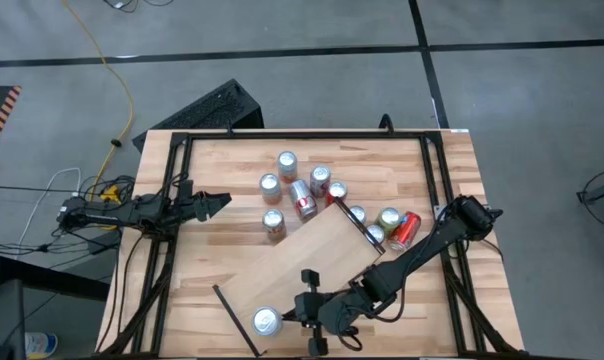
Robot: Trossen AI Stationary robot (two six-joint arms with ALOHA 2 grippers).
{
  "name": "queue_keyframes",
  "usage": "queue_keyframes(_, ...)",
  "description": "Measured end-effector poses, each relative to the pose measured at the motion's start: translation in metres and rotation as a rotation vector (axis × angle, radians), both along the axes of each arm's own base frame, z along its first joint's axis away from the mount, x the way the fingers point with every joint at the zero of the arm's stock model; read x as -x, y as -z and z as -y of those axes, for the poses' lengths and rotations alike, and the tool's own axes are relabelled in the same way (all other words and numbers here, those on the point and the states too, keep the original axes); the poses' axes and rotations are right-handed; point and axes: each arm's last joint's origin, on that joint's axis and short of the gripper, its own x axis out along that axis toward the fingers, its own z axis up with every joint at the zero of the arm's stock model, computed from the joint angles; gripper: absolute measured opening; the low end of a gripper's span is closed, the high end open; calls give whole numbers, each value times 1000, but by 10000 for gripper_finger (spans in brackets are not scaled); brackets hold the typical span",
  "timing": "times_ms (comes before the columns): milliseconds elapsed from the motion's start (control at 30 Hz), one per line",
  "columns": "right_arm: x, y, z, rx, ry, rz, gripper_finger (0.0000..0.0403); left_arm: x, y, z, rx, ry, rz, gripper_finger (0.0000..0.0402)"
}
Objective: Place canned beverage on shelf
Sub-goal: Put the pink white soda can on the shelf, then put the pink white soda can on the shelf aligned with the other pink white soda can
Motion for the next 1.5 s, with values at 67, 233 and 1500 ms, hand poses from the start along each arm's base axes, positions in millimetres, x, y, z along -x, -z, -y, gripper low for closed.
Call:
queue_keyframes(67, 0, 0, 1, 3, 12, -2, 0, 0, 0, 0, 0, 0, 0, 351)
queue_keyframes(233, 7, 1, 3, 43, 108, -34, 0, 0, 0, 0, 0, 1, 0, 351)
queue_keyframes(1500, -6, -98, 290, 248, 305, -64, 306, 0, 0, -1, 21, -37, 13, 351)
